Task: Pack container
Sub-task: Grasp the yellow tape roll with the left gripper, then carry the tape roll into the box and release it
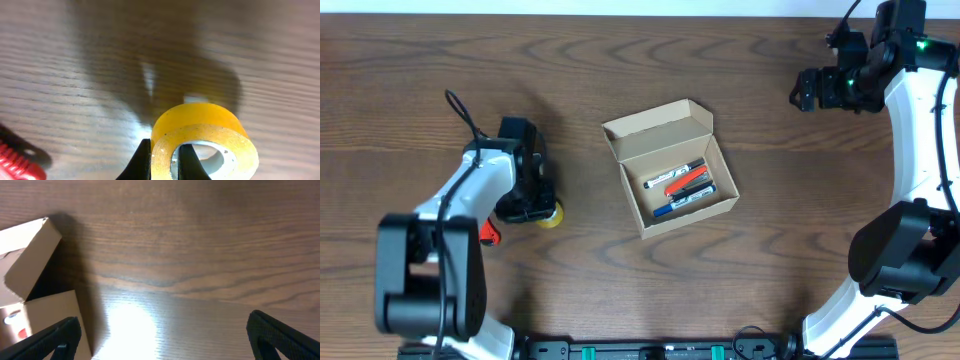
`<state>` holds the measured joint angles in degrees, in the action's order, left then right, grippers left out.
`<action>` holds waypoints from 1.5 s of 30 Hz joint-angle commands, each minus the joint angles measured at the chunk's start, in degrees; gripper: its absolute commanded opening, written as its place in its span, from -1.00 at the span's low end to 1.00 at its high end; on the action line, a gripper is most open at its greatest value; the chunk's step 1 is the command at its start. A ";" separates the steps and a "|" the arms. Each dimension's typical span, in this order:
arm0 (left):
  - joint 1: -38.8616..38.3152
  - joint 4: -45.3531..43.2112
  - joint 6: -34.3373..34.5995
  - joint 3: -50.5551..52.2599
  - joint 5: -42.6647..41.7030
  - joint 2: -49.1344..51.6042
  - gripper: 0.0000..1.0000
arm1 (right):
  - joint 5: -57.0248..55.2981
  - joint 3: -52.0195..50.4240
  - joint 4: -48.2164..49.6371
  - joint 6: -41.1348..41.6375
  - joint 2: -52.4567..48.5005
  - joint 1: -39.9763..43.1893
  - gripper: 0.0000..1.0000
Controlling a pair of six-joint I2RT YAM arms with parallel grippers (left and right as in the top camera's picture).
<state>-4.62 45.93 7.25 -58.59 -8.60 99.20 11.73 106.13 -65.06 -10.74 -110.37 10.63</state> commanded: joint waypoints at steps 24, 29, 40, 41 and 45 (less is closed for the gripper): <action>-28.33 -2.25 -36.35 -21.14 -7.08 -7.65 -0.88 | -1.40 0.02 1.16 -0.68 0.33 5.09 0.99; -28.33 -2.64 -36.35 -23.80 -7.08 -2.23 -0.89 | -1.20 0.02 1.25 -0.68 0.33 5.09 0.98; -28.85 2.08 -33.81 -23.76 -8.00 7.45 -0.88 | -1.18 0.02 1.64 -0.68 0.33 5.09 0.98; -28.83 2.25 -33.81 -23.76 -7.98 7.96 -0.88 | -1.18 0.02 1.64 -0.68 0.33 5.09 0.98; -28.83 2.58 -33.81 -23.65 -7.89 9.92 -0.39 | -1.16 0.02 1.62 -0.68 0.33 5.09 0.99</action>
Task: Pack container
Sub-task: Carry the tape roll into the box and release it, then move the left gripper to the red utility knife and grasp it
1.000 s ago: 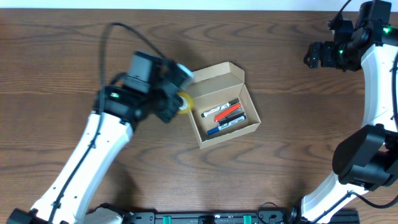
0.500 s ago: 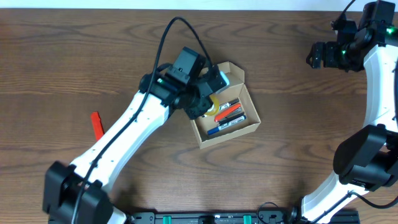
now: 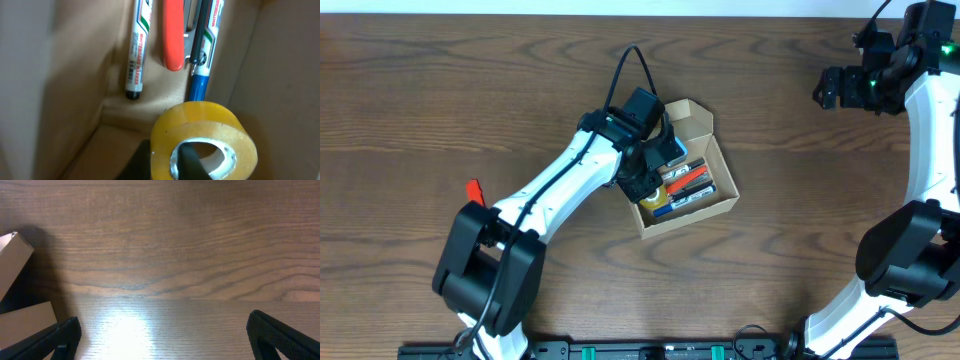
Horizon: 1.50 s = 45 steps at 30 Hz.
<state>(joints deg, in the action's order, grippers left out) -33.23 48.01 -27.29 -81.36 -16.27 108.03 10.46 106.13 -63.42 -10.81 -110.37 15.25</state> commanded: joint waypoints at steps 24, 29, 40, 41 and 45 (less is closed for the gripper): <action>0.76 6.56 5.16 -3.45 10.32 -16.22 0.90 | 0.33 0.02 -0.15 -0.61 0.33 0.48 0.99; 3.21 11.30 7.32 -3.58 12.26 -20.92 0.90 | 0.33 0.02 -0.28 -0.63 0.33 0.48 0.98; 41.16 21.27 25.86 -2.75 16.24 -22.88 0.91 | 0.48 0.02 -0.26 -0.61 0.33 0.48 0.99; 43.12 21.81 26.01 -1.90 16.26 -23.10 0.91 | 0.48 0.02 -0.26 -0.63 0.33 0.48 0.98; 45.81 19.23 26.08 7.13 17.97 -26.82 0.91 | 0.48 0.02 -0.26 -0.63 0.33 0.48 0.99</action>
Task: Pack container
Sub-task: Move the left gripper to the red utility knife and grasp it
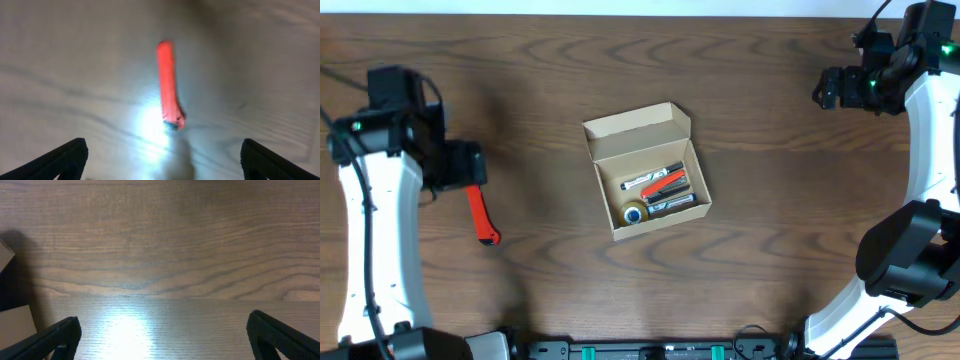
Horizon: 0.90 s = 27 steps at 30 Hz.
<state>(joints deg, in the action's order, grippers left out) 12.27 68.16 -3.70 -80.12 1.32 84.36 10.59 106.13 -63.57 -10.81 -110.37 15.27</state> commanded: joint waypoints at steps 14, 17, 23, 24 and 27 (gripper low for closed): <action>0.48 -16.15 19.63 24.68 0.28 -3.26 0.91 | 0.37 0.02 -0.09 -1.09 0.33 0.46 0.98; 0.48 -18.80 20.06 24.68 0.09 -0.20 0.91 | 0.35 0.02 -0.13 -1.09 0.33 0.46 0.99; 0.50 -23.34 20.00 24.68 -3.56 8.11 0.91 | 0.35 0.02 -0.13 -1.09 0.33 0.46 0.98; 0.50 -24.02 20.00 24.68 -4.17 9.51 0.91 | 0.35 0.02 -0.13 -1.09 0.33 0.46 0.99; 0.48 -25.77 19.02 24.65 -5.99 13.25 0.91 | 0.35 0.02 -0.13 -1.29 0.33 0.46 0.99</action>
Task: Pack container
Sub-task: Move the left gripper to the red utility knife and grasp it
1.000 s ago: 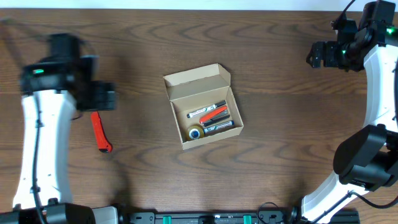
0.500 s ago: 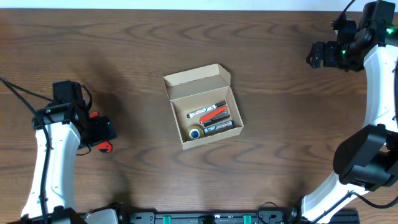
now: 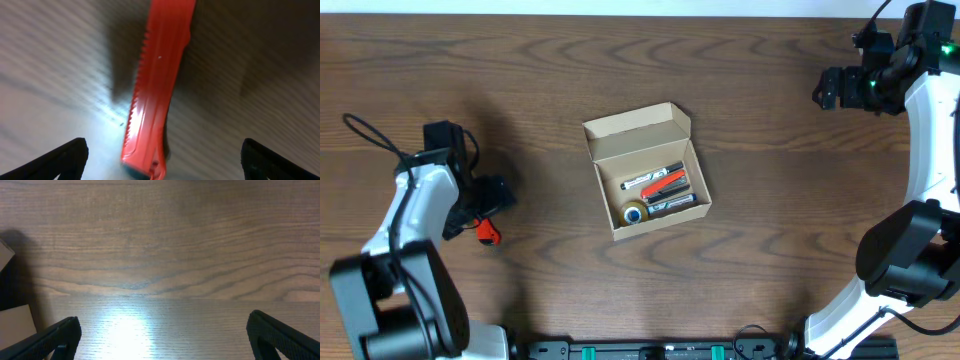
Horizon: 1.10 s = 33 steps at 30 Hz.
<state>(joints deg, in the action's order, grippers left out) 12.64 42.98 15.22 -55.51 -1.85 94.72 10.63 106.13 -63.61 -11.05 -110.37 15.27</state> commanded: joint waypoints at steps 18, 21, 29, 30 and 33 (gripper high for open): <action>0.26 -2.84 -9.46 0.07 -6.47 6.58 0.91 | 0.31 0.02 -1.20 -1.49 0.33 0.46 0.98; 0.92 -2.93 -8.04 0.07 -4.74 6.82 0.91 | 0.31 0.02 -1.62 -1.49 0.33 0.46 0.99; 3.10 -2.25 -7.30 0.07 -2.03 7.19 0.91 | 0.31 0.02 -1.77 -1.46 0.33 0.46 0.99; 3.19 -2.05 -7.32 0.07 -2.01 7.19 0.91 | 0.31 0.02 -1.77 -1.46 0.33 0.46 0.98; 3.19 -1.84 -7.32 0.07 -1.77 7.19 0.91 | 0.31 0.02 -1.79 -1.46 0.33 0.46 0.98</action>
<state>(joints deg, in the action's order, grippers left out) 15.55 40.77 7.49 -55.53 -5.15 100.88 10.63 106.13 -65.32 -11.68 -110.37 15.27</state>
